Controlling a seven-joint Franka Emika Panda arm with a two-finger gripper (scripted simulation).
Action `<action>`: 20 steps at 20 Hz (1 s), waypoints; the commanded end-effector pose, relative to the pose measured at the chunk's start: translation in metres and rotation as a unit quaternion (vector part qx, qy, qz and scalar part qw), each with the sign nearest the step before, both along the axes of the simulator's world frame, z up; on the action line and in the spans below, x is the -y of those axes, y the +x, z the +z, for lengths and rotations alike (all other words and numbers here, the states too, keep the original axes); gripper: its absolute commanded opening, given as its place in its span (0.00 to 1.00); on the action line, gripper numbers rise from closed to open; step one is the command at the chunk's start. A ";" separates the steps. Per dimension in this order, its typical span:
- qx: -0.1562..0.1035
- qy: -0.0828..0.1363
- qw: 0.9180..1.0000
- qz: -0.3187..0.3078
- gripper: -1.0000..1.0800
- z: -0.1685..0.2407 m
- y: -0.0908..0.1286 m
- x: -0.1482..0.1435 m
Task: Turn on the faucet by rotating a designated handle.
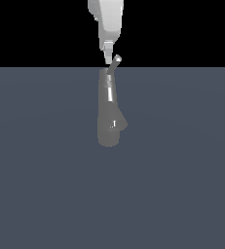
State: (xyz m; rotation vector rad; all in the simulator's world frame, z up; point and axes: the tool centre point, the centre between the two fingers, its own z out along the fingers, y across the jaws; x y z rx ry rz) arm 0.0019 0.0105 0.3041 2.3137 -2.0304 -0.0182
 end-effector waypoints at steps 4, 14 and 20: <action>0.001 0.000 1.000 0.001 0.00 0.001 0.002 0.015; -0.001 -0.001 1.000 -0.007 0.00 -0.013 0.029 0.052; -0.002 -0.002 1.000 -0.012 0.00 -0.021 0.044 0.073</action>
